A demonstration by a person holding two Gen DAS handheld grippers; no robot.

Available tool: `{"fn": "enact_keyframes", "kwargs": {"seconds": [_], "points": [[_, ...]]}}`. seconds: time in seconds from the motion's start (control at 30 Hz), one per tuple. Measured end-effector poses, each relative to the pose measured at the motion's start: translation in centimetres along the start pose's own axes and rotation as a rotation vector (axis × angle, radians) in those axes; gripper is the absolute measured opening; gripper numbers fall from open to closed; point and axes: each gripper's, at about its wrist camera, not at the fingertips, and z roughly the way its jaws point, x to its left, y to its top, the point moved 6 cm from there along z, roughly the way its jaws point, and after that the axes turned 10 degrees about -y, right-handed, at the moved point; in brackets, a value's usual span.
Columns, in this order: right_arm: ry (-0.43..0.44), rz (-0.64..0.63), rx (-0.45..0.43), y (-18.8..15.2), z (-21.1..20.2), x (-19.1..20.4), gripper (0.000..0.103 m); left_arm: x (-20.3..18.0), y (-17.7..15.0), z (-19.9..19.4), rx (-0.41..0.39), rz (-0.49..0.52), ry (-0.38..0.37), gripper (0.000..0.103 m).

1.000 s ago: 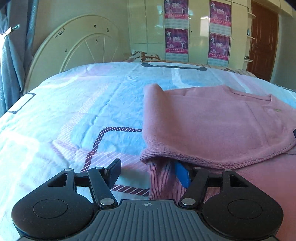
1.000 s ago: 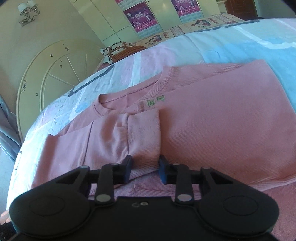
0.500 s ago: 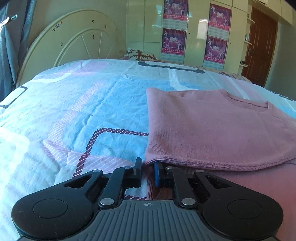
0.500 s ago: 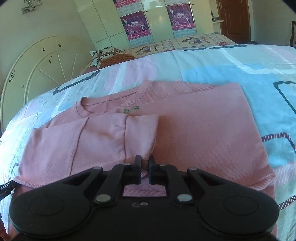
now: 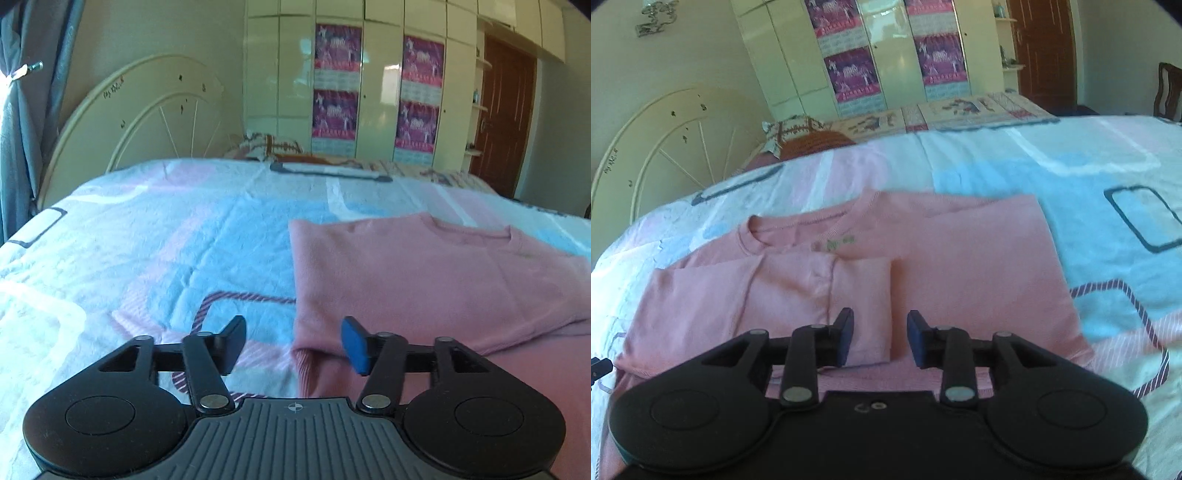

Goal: Fold small clothes

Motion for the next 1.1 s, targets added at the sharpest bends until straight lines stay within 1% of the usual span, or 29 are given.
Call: {"fn": "enact_keyframes", "kwargs": {"seconds": [0.07, 0.13, 0.17, 0.23, 0.27, 0.3, 0.4, 0.47, 0.5, 0.53, 0.57, 0.63, 0.67, 0.7, 0.73, 0.77, 0.8, 0.83, 0.93, 0.97, 1.03, 1.1], "points": [[0.035, -0.035, -0.001, 0.2, 0.1, 1.4, 0.031, -1.5, 0.4, 0.8, 0.002, 0.025, -0.026, 0.058], [0.067, -0.071, 0.021, -0.1, 0.9, 3.2, 0.027, -2.6, 0.2, 2.4, 0.035, 0.036, -0.047, 0.058], [0.069, -0.084, 0.039, -0.5, 1.5, 3.7, 0.025, -2.9, 0.0, 3.2, 0.052, 0.028, -0.061, 0.058], [0.041, -0.113, 0.079, -1.4, 2.6, 4.1, 0.025, -2.8, -1.2, 4.8, 0.121, -0.002, -0.079, 0.058], [0.024, -0.132, 0.108, -2.2, 3.0, 4.0, 0.025, -2.6, -1.8, 5.2, 0.142, -0.011, -0.094, 0.058], [0.017, -0.145, 0.119, -2.8, 3.0, 3.8, 0.024, -2.6, -1.9, 5.1, 0.130, -0.004, -0.102, 0.058], [0.030, -0.136, 0.121, -3.2, 2.4, 3.1, 0.025, -2.4, -1.6, 4.8, 0.131, -0.006, -0.111, 0.058], [0.019, -0.131, 0.081, -2.5, 1.7, 3.1, 0.029, -2.7, -0.6, 4.2, 0.099, -0.002, -0.109, 0.058], [0.020, -0.124, 0.051, -2.0, 1.3, 3.3, 0.030, -2.9, -0.2, 4.3, 0.092, 0.005, -0.111, 0.058], [0.039, -0.114, 0.033, -1.5, 1.2, 3.6, 0.030, -3.2, 0.0, 4.7, 0.096, 0.006, -0.110, 0.058], [0.053, -0.110, 0.030, -1.1, 1.4, 4.0, 0.030, -3.3, 0.0, 5.5, 0.118, 0.000, -0.108, 0.058], [0.055, -0.130, 0.057, -0.9, 2.7, 5.1, 0.028, -3.4, -0.7, 7.4, 0.182, -0.013, -0.097, 0.059], [0.040, -0.150, 0.084, -1.1, 3.6, 5.5, 0.029, -3.6, -0.6, 7.6, 0.174, 0.013, -0.091, 0.060], [-0.002, -0.178, 0.129, -1.6, 4.7, 5.5, 0.026, -3.9, -0.2, 7.7, 0.191, 0.030, -0.085, 0.060], [-0.008, -0.190, 0.113, -1.6, 4.6, 5.6, 0.026, -4.1, 0.4, 7.4, 0.179, 0.034, -0.096, 0.060], [-0.001, -0.186, 0.102, -1.2, 4.4, 5.7, 0.027, -4.2, 1.1, 7.1, 0.147, 0.037, -0.109, 0.060], [0.013, -0.166, 0.082, -0.7, 4.0, 5.6, 0.027, -4.3, 1.9, 7.1, 0.123, 0.042, -0.118, 0.060], [0.023, -0.142, 0.065, -0.1, 4.0, 5.5, 0.027, -4.4, 2.6, 7.6, 0.118, 0.049, -0.120, 0.060], [0.017, -0.116, 0.063, 1.7, 5.5, 5.9, 0.028, -4.4, 4.4, 10.4, 0.133, 0.061, -0.117, 0.060], [0.021, -0.119, 0.064, 2.2, 6.1, 6.3, 0.028, -4.2, 4.9, 11.6, 0.136, 0.065, -0.111, 0.060], [0.035, -0.134, 0.066, 2.9, 7.6, 7.4, 0.028, -3.5, 5.5, 14.3, 0.174, 0.060, -0.096, 0.060], [0.047, -0.156, 0.072, 3.3, 9.2, 8.4, 0.027, -2.4, 5.8, 16.5, 0.190, 0.053, -0.097, 0.060]]}}
